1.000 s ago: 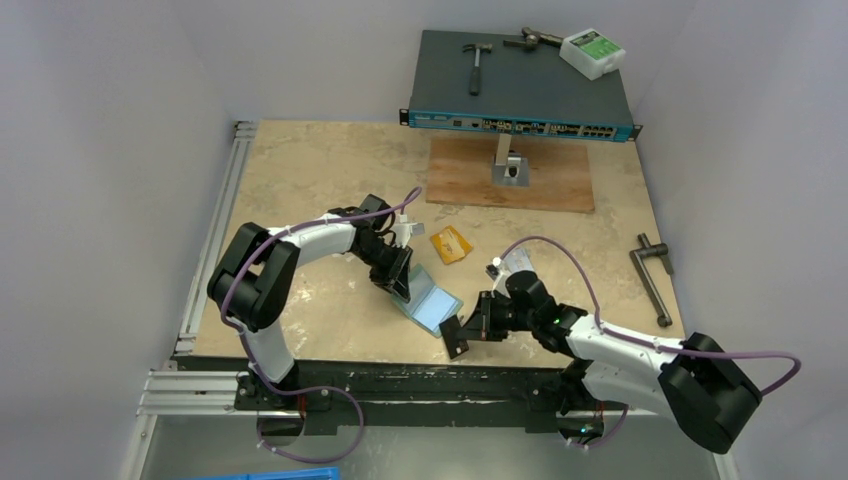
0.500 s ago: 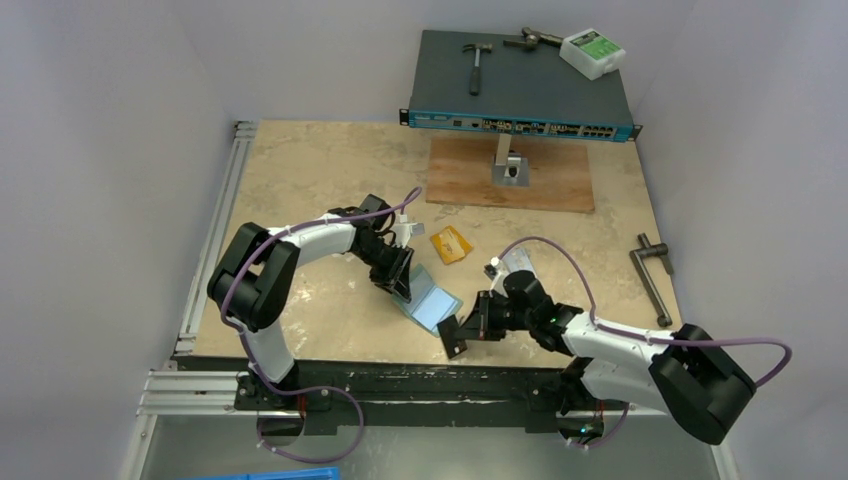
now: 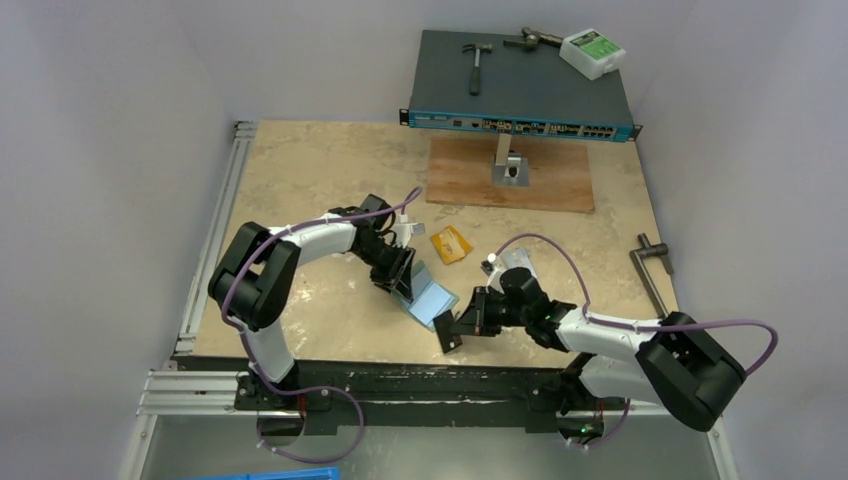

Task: Put the credit cards into the card holder
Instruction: Insert the credit card into the card holder.

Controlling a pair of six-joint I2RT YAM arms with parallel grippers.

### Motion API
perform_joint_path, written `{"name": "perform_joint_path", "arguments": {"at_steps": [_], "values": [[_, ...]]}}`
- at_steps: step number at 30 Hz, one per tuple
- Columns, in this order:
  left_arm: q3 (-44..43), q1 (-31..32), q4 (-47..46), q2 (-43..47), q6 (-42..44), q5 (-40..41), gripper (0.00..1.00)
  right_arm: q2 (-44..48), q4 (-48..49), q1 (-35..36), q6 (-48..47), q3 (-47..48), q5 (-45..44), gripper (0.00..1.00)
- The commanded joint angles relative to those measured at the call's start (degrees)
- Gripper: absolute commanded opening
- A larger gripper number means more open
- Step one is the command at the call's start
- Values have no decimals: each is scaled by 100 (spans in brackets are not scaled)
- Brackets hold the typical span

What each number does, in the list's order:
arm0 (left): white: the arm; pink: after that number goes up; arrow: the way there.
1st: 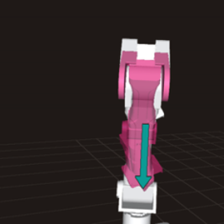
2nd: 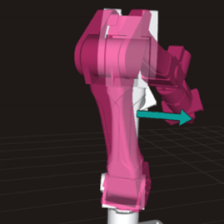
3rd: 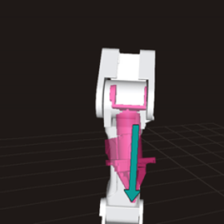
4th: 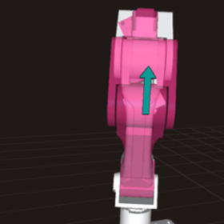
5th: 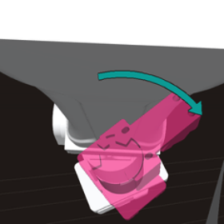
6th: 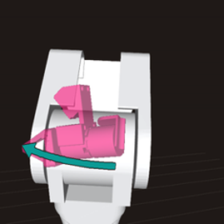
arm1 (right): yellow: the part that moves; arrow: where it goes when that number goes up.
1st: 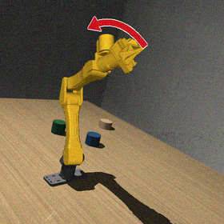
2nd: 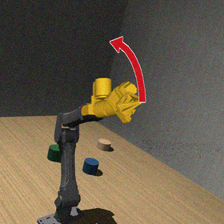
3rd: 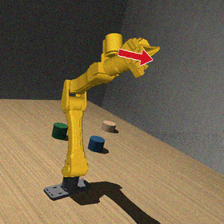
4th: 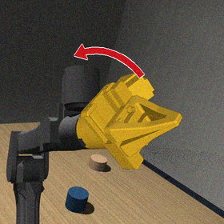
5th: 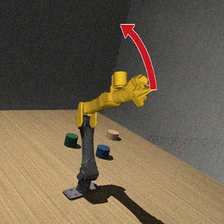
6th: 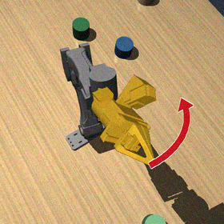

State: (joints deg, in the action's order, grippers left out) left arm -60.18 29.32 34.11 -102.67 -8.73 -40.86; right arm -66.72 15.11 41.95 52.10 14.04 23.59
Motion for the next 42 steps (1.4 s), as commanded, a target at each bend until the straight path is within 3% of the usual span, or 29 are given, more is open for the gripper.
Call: {"name": "perform_joint_path", "arguments": {"at_steps": [1, 7, 11, 15, 17, 24, 42], "values": [[-187, -32, 47, -47, 116, -204, 32, -221, 523, -31, -14, 308, 45, 0], [-187, -24, 51, -77, 126, -301, 23, -191, 647, -64, -23, 345, 32, 0], [-199, -25, 43, -133, 127, -392, 12, -172, 764, -88, 18, 318, -25, 0], [-200, -30, 65, -147, 135, -447, 11, -314, 927, -110, 45, 325, -15, 0], [-205, -23, 69, -158, 148, -488, 17, -389, 1036, -113, 54, 361, 0, 0], [-226, -32, 86, -114, 123, -684, 57, -654, 1260, -110, -1, 713, 115, 0], [-328, -277, 124, -100, 25, -1376, 60, -1605, 1756, -109, -42, 1120, 362, 0]]}}
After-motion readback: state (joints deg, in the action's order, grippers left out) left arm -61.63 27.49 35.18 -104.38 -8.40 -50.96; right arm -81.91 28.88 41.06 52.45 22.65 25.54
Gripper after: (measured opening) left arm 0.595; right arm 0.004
